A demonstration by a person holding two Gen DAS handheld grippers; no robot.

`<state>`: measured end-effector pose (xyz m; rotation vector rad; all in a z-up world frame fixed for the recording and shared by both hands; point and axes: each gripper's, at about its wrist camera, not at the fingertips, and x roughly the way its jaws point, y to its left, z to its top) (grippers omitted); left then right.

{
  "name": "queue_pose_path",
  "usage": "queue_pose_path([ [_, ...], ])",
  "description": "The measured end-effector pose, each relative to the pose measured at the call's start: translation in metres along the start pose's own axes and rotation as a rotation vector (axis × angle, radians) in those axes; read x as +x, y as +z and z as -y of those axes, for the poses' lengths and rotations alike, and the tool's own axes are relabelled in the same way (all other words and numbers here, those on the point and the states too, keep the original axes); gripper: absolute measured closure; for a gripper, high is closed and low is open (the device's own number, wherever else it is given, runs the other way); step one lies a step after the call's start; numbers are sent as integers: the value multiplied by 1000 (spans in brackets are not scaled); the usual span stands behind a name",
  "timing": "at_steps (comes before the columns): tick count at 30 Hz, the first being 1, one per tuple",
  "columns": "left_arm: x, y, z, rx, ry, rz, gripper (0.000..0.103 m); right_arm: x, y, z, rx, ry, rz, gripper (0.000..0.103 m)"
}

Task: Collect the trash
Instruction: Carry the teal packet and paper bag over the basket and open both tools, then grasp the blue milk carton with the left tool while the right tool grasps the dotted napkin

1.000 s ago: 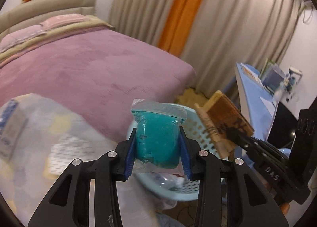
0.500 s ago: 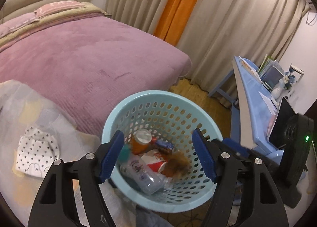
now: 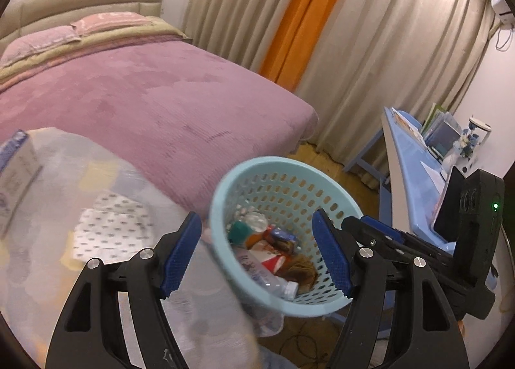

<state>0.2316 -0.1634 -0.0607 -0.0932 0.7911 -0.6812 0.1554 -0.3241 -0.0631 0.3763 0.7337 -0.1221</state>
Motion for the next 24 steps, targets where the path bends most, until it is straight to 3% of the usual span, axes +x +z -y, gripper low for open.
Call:
queue_pose_path([
  [6,-28,-3,-39,-49,70,29,30,6,-3,-42,-95,64,-6,55],
  [13,-73,-3,-88,-90,260,104,19,19,1,-90,-194,119,-22,55],
  [17,-97,12,-122,-106,373,144,19,33,8,-119,-261,165,-66,55],
  [19,-104,21,-138,-114,408,155,14,41,9,-134,-293,179,-90,55],
  [24,-99,36,-176,-111,486,90,13,76,12,-173,-386,142,-175,55],
])
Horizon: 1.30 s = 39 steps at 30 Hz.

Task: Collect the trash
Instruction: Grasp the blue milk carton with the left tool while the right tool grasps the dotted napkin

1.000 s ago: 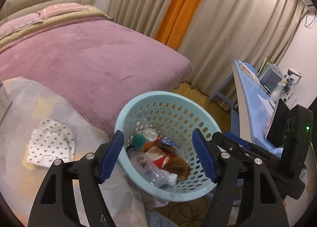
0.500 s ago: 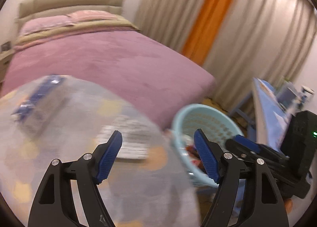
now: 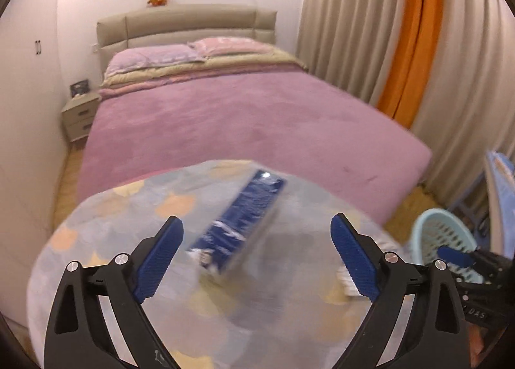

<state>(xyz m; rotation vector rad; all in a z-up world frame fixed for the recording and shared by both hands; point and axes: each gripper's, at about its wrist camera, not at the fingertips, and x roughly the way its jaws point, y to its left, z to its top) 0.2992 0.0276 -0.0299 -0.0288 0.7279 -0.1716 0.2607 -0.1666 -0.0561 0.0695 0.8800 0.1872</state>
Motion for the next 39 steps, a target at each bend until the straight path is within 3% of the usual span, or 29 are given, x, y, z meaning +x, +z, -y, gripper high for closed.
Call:
queue_pose_path([
  [4,34,2,-10,22,-24,-129,13,24,10,-7,-4,45,-61,55],
  [10,60,-4,-4,78,36,-181,16,56,23,-10,-16,63,-135,55],
  [17,78,-3,-1,90,85,-220,28,83,29,-1,11,111,-211,55],
  [19,79,-2,-1,94,98,-220,29,82,27,-2,4,112,-201,55],
  [26,72,-8,0,102,124,-206,38,68,4,-17,-46,153,-196,82],
  [31,60,-13,-3,84,92,-217,49,52,-16,-27,-22,209,-193,82],
  [35,55,-19,-5,80,60,-228,50,41,-28,-36,-35,219,-146,82],
  [39,54,-19,-7,67,62,-213,48,42,-35,-26,66,221,-106,80],
])
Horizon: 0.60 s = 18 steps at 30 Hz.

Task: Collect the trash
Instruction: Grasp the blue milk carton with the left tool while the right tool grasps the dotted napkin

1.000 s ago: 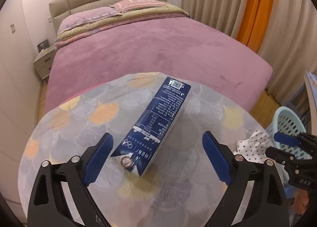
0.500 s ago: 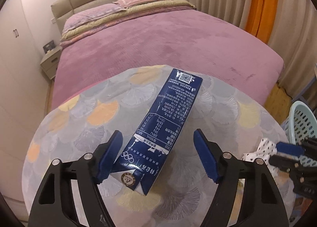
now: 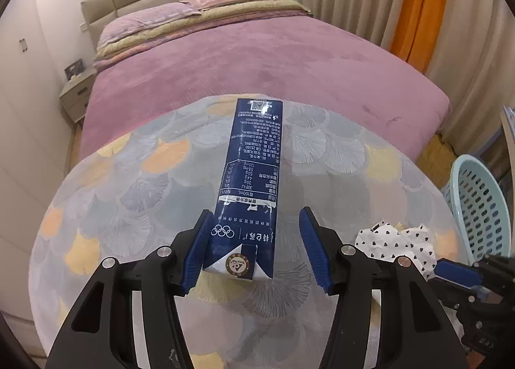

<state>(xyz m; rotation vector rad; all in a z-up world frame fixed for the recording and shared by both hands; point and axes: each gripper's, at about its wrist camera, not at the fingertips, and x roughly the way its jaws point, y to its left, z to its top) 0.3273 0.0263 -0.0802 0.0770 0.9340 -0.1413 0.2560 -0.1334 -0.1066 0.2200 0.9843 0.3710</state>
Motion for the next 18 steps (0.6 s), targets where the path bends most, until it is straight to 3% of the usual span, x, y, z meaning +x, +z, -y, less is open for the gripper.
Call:
queue_pose_path([
  [2,-1,1,-3,-15,5,15,42,4,1,3,26,-5,8,75],
  [6,1,-2,-5,-39,6,24,29,13,7,4,58,-11,49,53],
  [12,12,1,-5,-59,3,33,29,22,14,-7,8,-43,71,53],
  [15,17,-1,-5,-70,-21,38,33,27,14,-20,-47,-99,71,55],
  [18,24,-2,-7,-84,-38,30,49,31,12,-33,-116,-138,64,73],
])
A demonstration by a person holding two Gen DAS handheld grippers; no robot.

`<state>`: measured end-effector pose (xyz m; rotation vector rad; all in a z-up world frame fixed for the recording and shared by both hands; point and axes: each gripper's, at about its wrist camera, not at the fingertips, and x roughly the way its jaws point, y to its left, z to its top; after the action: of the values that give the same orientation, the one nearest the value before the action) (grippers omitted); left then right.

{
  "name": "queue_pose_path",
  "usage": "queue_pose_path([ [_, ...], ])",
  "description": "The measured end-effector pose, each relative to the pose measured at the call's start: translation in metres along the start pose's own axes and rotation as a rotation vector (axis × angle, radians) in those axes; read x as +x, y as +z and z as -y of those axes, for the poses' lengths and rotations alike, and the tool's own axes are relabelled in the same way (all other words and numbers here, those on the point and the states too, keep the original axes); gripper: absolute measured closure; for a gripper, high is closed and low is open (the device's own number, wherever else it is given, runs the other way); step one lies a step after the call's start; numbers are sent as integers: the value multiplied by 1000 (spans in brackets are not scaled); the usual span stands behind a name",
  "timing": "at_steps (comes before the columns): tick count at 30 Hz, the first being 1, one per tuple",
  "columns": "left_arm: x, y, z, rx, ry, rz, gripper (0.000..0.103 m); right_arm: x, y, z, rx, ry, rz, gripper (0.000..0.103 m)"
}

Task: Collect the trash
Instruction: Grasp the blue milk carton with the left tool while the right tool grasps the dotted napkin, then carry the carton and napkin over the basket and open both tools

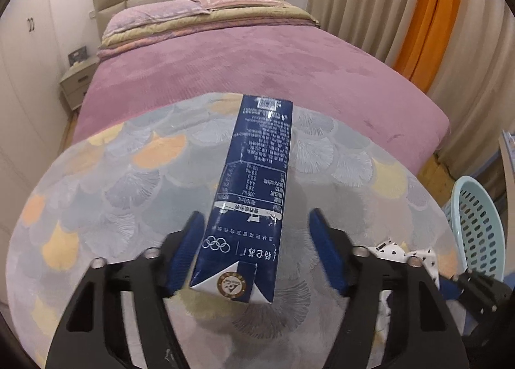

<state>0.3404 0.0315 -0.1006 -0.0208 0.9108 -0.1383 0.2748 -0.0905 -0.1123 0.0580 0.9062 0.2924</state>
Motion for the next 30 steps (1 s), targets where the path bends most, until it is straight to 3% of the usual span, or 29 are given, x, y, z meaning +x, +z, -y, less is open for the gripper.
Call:
queue_pose_path([
  [1,2,0,-1,-6,-3,0,53,0,-1,-5,-24,-12,1,76],
  [2,2,-1,-2,-9,-6,1,67,1,-1,-7,-36,-11,0,85],
  [6,-5,-3,1,-8,-14,30,68,-5,-4,-10,-56,4,32,96],
  [14,-50,-7,29,35,-114,111,69,-38,-4,18,73,114,34,98],
  [23,-83,-10,100,88,-286,146,69,-128,-11,84,177,-50,189,98],
  [30,-86,-15,176,186,-369,142,69,-170,-35,143,291,-157,218,98],
])
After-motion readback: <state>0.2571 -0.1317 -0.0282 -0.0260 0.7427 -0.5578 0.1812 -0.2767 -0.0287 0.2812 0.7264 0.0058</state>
